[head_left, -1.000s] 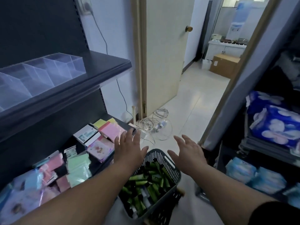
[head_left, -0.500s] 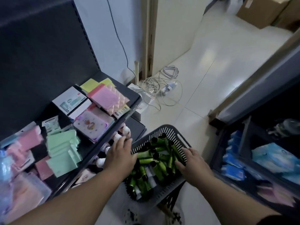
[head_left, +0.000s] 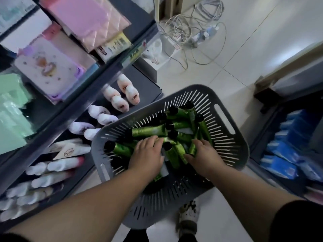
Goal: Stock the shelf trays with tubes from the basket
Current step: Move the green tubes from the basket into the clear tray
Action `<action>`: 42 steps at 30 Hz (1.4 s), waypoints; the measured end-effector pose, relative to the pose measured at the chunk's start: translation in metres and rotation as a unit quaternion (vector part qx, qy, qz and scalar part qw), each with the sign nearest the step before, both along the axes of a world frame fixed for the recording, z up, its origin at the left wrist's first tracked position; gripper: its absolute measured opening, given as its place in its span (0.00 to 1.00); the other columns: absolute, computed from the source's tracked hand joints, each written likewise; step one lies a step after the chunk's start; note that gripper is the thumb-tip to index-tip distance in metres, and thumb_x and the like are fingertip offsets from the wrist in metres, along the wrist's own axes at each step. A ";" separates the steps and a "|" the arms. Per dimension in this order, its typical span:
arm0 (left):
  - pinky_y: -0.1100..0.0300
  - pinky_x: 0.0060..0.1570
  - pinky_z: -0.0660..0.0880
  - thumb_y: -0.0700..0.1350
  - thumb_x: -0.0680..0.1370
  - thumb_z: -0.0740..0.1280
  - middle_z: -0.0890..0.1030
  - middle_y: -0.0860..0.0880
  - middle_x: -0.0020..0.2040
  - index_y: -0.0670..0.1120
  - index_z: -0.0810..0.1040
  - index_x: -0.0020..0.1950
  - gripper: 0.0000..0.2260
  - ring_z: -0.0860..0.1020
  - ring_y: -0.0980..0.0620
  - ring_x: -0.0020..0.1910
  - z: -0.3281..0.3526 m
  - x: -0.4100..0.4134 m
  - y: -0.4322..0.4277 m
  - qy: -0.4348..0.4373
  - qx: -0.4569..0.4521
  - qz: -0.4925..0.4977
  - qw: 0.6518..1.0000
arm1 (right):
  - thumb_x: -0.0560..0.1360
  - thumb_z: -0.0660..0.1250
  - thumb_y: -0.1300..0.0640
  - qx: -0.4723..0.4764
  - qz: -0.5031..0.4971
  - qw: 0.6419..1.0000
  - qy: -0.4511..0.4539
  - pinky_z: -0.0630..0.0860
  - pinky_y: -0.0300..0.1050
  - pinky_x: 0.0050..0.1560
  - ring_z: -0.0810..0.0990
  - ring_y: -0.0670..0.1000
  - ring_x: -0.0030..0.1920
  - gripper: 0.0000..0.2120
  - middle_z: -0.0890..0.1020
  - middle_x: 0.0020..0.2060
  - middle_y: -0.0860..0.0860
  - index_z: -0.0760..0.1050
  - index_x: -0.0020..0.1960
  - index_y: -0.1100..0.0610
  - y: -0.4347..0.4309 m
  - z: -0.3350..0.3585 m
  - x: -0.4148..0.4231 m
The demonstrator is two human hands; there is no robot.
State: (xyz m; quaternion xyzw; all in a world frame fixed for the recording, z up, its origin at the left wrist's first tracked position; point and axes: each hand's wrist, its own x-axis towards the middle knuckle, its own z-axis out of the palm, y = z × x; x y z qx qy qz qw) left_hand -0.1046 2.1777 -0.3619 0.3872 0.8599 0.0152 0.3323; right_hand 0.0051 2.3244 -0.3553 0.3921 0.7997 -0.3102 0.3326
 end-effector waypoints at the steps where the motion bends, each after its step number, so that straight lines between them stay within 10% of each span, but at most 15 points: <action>1: 0.55 0.73 0.51 0.52 0.80 0.60 0.54 0.48 0.77 0.50 0.52 0.78 0.28 0.53 0.49 0.76 -0.009 0.003 0.005 -0.016 -0.003 -0.008 1.000 | 0.78 0.63 0.44 -0.001 -0.002 1.000 -0.004 0.65 0.48 0.67 0.64 0.58 0.72 0.32 0.58 0.75 0.55 0.56 0.76 0.53 0.002 -0.007 0.001; 20: 0.54 0.58 0.69 0.38 0.77 0.63 0.66 0.44 0.65 0.45 0.68 0.69 0.20 0.64 0.45 0.65 -0.067 0.012 0.030 -0.047 -0.039 -0.040 0.997 | 0.79 0.61 0.57 0.030 -0.025 0.996 -0.084 0.73 0.52 0.57 0.74 0.61 0.59 0.24 0.64 0.65 0.62 0.60 0.73 0.53 0.009 -0.071 -0.036; 28: 0.65 0.48 0.68 0.43 0.72 0.73 0.74 0.47 0.59 0.47 0.75 0.62 0.18 0.74 0.49 0.57 -0.054 0.008 0.025 -0.154 0.048 0.088 0.983 | 0.75 0.67 0.52 -0.032 -0.022 0.994 -0.101 0.72 0.47 0.55 0.74 0.60 0.63 0.34 0.73 0.65 0.58 0.54 0.75 0.51 0.006 -0.067 -0.034; 35: 0.65 0.43 0.68 0.45 0.73 0.73 0.75 0.52 0.54 0.53 0.75 0.53 0.12 0.74 0.54 0.48 0.001 -0.007 0.017 -0.163 0.147 0.210 0.953 | 0.74 0.66 0.61 -0.119 -0.053 0.991 0.013 0.74 0.50 0.61 0.77 0.57 0.60 0.36 0.76 0.62 0.56 0.55 0.76 0.50 -0.006 -0.009 -0.022; 42: 0.62 0.40 0.67 0.47 0.73 0.72 0.76 0.50 0.47 0.49 0.73 0.51 0.11 0.74 0.51 0.46 0.098 -0.013 0.010 -0.107 0.216 0.301 0.923 | 0.74 0.68 0.58 -0.147 -0.149 0.971 0.113 0.74 0.43 0.41 0.76 0.51 0.41 0.37 0.76 0.44 0.48 0.55 0.76 0.43 -0.003 0.084 -0.020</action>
